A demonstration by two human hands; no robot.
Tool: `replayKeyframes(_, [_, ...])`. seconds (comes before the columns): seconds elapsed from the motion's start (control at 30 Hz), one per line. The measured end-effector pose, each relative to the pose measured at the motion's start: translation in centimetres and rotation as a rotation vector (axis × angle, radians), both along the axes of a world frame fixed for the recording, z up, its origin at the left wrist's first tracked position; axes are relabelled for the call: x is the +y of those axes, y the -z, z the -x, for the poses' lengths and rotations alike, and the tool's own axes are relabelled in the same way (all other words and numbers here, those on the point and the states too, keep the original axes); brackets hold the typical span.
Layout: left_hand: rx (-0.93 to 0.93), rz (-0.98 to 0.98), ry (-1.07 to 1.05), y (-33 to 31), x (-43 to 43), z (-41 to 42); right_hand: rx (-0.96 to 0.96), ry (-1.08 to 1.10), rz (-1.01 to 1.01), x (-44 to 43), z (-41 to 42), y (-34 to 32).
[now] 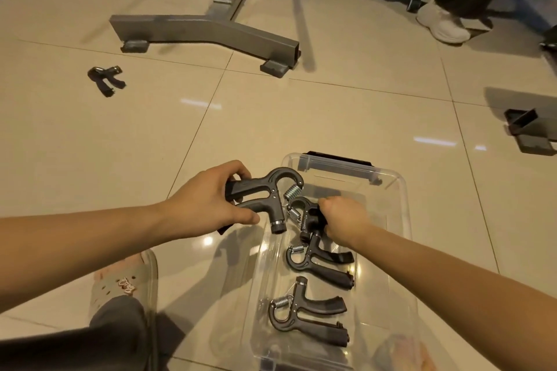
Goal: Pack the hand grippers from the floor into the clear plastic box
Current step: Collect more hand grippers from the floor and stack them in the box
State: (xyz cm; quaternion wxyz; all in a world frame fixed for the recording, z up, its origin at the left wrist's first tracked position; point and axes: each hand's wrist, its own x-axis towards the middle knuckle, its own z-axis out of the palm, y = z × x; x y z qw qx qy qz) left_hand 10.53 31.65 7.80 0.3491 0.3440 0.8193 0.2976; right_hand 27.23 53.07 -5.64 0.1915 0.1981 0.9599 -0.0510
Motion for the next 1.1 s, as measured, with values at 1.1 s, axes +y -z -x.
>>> replayKeyframes(1.1, [0.149, -0.061, -0.162, 0.1, 2.1, -1.4, 0.520, 0.641, 1.432, -3.8, 0.6, -11.5])
